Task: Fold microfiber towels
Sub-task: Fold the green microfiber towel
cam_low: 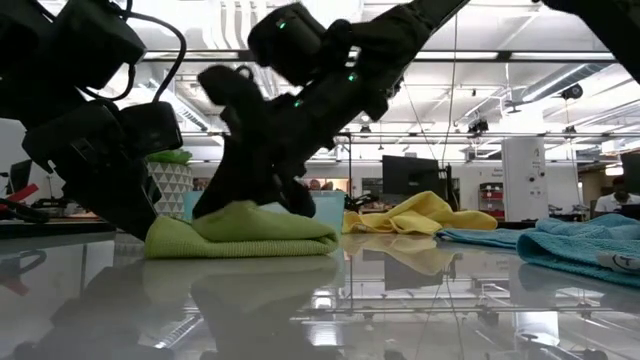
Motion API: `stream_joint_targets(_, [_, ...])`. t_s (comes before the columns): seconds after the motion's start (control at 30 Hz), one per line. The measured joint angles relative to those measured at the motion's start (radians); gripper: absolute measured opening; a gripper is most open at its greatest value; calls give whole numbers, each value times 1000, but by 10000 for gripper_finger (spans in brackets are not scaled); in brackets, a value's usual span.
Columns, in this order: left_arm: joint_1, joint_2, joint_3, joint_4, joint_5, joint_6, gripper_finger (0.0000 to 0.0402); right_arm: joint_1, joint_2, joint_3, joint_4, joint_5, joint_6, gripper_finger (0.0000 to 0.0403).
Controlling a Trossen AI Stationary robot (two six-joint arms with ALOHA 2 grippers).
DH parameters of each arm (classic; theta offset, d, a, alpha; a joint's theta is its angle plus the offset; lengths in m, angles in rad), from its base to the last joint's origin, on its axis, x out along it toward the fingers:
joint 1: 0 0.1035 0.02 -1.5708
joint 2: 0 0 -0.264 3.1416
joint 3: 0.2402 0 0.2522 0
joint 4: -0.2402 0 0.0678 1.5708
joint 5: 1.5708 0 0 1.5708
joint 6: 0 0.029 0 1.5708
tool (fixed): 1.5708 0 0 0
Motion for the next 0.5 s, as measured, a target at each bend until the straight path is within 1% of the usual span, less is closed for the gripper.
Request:
stream_joint_targets(0.17, [0,0,0,1,0,0,3,0,20,18,1,1,-1,54])
stream_joint_targets(0.33, [0,0,1,1,0,0,3,-5,18,18,2,17,-19,112])
stream_joint_targets(0.5, [0,-15,6,-10,8,0,3,-7,-9,23,18,20,-107,166])
